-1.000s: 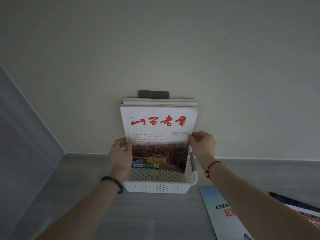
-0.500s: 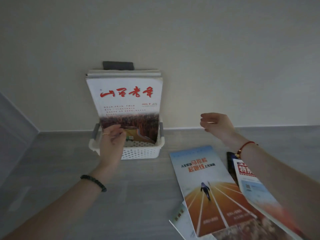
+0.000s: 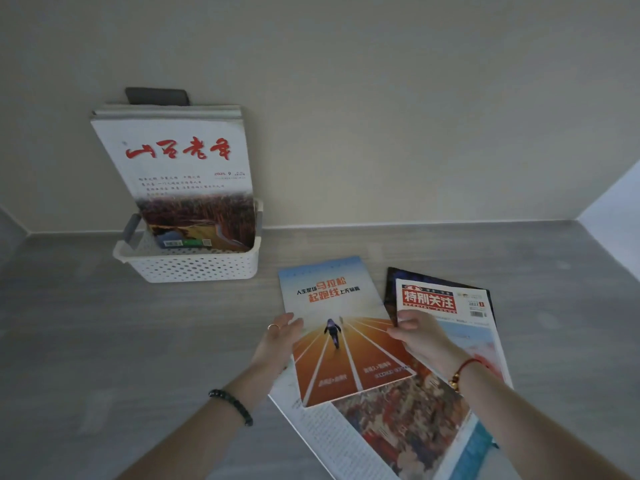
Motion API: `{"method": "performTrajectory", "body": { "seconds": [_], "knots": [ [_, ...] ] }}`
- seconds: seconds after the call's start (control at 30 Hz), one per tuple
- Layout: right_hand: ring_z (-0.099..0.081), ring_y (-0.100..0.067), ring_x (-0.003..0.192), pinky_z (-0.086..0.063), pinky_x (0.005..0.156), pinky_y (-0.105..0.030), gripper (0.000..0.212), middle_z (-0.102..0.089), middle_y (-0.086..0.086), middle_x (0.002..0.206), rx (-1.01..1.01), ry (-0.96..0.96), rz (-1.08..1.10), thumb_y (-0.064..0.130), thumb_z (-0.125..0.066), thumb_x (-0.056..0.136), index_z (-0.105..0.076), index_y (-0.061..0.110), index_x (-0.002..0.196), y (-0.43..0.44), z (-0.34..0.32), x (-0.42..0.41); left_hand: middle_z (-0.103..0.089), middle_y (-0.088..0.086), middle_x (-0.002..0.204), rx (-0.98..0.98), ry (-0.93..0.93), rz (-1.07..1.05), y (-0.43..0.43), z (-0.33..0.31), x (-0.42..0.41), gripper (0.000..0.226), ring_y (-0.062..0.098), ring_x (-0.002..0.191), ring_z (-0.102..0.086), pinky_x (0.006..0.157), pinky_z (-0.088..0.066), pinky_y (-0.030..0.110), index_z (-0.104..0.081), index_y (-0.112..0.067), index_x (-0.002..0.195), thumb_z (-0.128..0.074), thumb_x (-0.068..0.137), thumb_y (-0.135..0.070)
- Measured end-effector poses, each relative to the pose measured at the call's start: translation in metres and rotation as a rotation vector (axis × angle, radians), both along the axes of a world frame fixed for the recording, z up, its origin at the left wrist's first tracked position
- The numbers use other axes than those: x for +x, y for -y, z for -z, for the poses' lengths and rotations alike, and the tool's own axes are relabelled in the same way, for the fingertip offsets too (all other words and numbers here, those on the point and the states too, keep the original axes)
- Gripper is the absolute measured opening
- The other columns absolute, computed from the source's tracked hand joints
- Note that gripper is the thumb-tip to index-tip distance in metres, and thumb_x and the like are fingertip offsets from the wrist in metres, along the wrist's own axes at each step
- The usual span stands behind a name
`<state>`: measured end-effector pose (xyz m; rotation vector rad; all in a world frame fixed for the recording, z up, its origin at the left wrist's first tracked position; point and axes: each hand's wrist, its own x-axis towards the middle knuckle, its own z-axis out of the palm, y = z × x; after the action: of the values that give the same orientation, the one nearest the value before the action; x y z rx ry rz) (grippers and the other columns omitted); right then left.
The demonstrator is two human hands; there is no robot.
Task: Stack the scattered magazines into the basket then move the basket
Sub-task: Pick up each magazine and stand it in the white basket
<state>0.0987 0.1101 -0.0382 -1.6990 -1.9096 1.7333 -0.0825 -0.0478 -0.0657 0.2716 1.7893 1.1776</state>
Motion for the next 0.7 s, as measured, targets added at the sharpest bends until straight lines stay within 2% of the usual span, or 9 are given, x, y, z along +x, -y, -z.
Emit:
{"method": "performTrajectory", "body": {
  "seconds": [0.07,0.23,0.27,0.33,0.4,0.47,0.53,0.6,0.7],
  "knots": [
    [-0.064,-0.023,0.088,-0.056,0.068,-0.032,0.055,-0.061,-0.015,0.115,0.008,-0.008,-0.021,0.008,-0.064,0.080,-0.041,0.004,0.130,0.003,0.008,0.001,-0.042,0.010,0.141,-0.016,0.018,0.009,-0.002,0.000,0.015,0.047,0.031,0.127,-0.042,0.108,-0.032,0.045,-0.039,-0.021,0.133,-0.041,0.091,-0.040],
    [-0.059,-0.005,0.073,-0.046,0.047,-0.012,0.056,-0.061,-0.002,0.109,0.234,-0.127,-0.056,0.006,-0.063,0.079,-0.041,0.013,0.130,0.014,-0.002,-0.008,-0.034,0.005,0.147,0.012,-0.031,0.000,-0.006,-0.010,0.040,0.052,0.024,0.134,-0.033,0.105,-0.027,0.031,-0.034,-0.023,0.137,-0.046,0.090,-0.041],
    [-0.058,-0.003,0.070,-0.047,0.046,-0.011,0.058,-0.060,0.005,0.103,0.302,-0.162,-0.083,0.007,-0.063,0.079,-0.039,0.015,0.132,0.019,-0.008,-0.009,-0.034,0.004,0.146,0.017,-0.067,0.026,-0.008,-0.012,0.044,0.058,0.025,0.134,-0.033,0.109,-0.026,0.033,-0.032,-0.024,0.138,-0.047,0.087,-0.047],
    [-0.059,0.002,0.071,-0.051,0.053,-0.012,0.060,-0.056,0.019,0.091,0.464,-0.235,-0.174,0.014,-0.063,0.080,-0.037,0.023,0.133,0.038,-0.019,-0.011,-0.040,0.004,0.142,-0.012,-0.169,0.104,-0.014,-0.019,0.054,0.073,0.028,0.132,-0.037,0.111,-0.027,0.046,-0.034,-0.027,0.137,-0.045,0.075,-0.065],
    [-0.062,0.006,0.079,-0.055,0.066,-0.015,0.057,-0.058,0.024,0.094,0.591,-0.322,-0.298,0.019,-0.062,0.082,-0.036,0.030,0.131,0.064,-0.020,-0.012,-0.051,0.008,0.133,0.056,-0.164,0.109,-0.022,-0.030,0.065,0.074,0.027,0.126,-0.045,0.109,-0.032,0.047,-0.042,-0.024,0.133,-0.045,0.074,-0.067],
    [-0.059,0.011,0.091,-0.053,0.079,-0.014,0.059,-0.059,0.020,0.108,0.642,-0.344,-0.421,0.016,-0.059,0.084,-0.033,0.030,0.134,0.088,-0.016,-0.010,-0.065,0.012,0.109,0.171,0.040,-0.054,-0.029,-0.039,0.068,0.061,0.027,0.105,-0.060,0.099,-0.044,0.044,-0.053,-0.013,0.120,-0.052,0.079,-0.058],
    [-0.056,0.015,0.093,-0.048,0.081,-0.007,0.061,-0.058,0.020,0.112,0.579,-0.369,-0.509,0.014,-0.057,0.085,-0.030,0.028,0.137,0.101,-0.011,-0.007,-0.066,0.018,0.101,0.223,0.175,-0.220,-0.026,-0.045,0.062,0.036,0.032,0.092,-0.065,0.084,-0.053,0.044,-0.052,-0.004,0.115,-0.051,0.090,-0.029],
    [-0.055,0.015,0.097,-0.046,0.082,-0.006,0.057,-0.057,0.021,0.112,0.449,-0.412,-0.565,0.017,-0.057,0.086,-0.030,0.030,0.135,0.101,-0.009,-0.004,-0.066,0.021,0.103,0.242,0.129,-0.224,-0.014,-0.047,0.052,0.022,0.032,0.087,-0.067,0.071,-0.057,0.042,-0.052,-0.002,0.112,-0.046,0.092,-0.008],
    [-0.049,0.010,0.109,-0.044,0.092,-0.013,0.059,-0.047,0.021,0.122,0.434,-0.388,-0.423,0.041,-0.058,0.081,-0.027,0.037,0.131,0.088,-0.013,-0.009,-0.068,0.018,0.095,0.320,0.124,-0.203,0.005,-0.056,0.038,0.023,0.031,0.081,-0.068,0.064,-0.058,0.039,-0.054,0.002,0.112,-0.046,0.090,-0.002]
  ]
}}
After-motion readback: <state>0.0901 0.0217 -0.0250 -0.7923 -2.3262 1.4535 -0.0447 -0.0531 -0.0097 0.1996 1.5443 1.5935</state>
